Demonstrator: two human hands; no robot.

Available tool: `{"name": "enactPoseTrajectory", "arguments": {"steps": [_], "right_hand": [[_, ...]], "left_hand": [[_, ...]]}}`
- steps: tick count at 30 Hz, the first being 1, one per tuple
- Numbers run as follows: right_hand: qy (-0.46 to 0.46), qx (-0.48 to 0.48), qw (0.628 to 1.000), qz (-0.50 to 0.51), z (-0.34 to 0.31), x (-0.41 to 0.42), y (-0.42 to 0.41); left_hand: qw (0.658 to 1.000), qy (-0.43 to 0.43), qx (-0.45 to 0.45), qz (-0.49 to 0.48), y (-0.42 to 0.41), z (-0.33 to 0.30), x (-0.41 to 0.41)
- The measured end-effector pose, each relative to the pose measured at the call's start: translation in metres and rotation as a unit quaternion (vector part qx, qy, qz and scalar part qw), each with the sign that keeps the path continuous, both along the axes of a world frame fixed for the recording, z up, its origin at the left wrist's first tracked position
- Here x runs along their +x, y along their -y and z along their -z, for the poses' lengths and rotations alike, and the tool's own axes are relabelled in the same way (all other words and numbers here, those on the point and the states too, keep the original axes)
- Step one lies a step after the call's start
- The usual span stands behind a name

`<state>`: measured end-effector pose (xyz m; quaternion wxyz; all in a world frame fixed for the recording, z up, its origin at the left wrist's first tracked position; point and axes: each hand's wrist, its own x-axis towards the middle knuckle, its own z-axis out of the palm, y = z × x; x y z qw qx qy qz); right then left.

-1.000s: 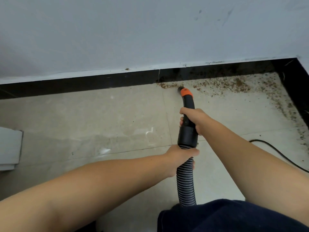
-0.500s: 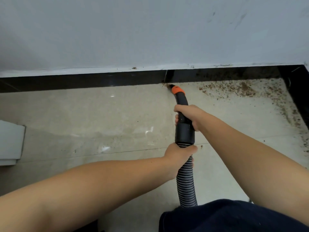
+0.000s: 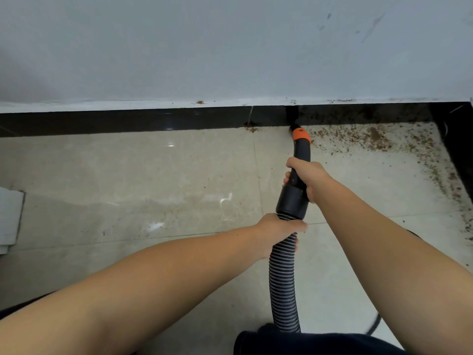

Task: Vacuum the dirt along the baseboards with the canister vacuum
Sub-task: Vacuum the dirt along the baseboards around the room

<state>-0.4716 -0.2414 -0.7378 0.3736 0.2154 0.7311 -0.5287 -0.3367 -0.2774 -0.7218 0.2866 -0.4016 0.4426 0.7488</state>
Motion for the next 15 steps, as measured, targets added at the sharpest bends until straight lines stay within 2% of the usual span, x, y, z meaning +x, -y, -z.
{"name": "enactPoseTrajectory", "arguments": {"steps": [11,15], "right_hand": [[0.024,-0.024,0.993,-0.116,-0.001,0.026,0.030],[0.029,-0.033,0.992,-0.120,-0.002,0.033,0.035]], "left_hand": [[0.995,0.028,-0.041,-0.090,-0.001,0.003,0.027],[0.993,0.030,-0.048,-0.105,0.001,0.003,0.034]]}}
